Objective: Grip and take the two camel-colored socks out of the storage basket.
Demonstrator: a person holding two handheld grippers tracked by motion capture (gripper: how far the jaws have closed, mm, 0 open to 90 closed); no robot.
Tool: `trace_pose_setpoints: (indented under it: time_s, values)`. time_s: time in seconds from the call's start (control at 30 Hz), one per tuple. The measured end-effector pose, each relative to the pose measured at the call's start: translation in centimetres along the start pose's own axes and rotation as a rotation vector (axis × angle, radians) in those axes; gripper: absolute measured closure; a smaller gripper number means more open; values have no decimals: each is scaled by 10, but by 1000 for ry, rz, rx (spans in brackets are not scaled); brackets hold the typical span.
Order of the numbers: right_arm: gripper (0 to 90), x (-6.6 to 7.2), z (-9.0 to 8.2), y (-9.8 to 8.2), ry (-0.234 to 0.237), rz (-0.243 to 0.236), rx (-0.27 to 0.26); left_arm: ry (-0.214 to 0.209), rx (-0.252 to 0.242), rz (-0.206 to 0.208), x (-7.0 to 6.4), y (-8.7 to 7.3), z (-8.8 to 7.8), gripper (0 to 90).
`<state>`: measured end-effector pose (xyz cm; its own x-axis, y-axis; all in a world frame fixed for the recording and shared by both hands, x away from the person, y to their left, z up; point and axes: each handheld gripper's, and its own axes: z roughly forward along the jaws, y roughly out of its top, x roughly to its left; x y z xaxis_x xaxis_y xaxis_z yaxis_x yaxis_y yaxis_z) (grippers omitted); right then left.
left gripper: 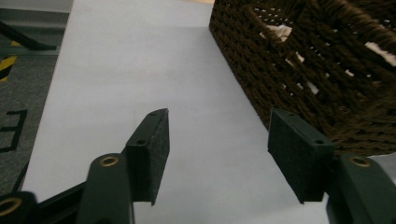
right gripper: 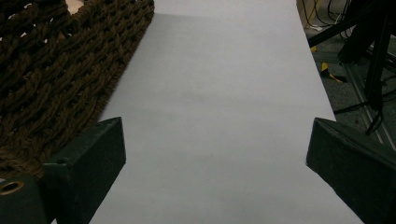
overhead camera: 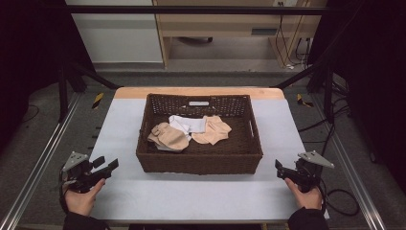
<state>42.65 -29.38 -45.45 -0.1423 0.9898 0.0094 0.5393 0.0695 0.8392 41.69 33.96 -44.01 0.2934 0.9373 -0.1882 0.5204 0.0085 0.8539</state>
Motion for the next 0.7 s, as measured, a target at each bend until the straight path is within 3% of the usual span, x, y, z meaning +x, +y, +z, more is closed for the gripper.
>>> trace_pose_setpoints:
  time_s: [0.3,0.7]
  values:
    - [39,0,0,0,2,4,-5,-10,-28,0,-3,6,-5,476]
    - [35,1,1,2,-18,-21,-18,-30,-80,18,-11,24,-13,463]
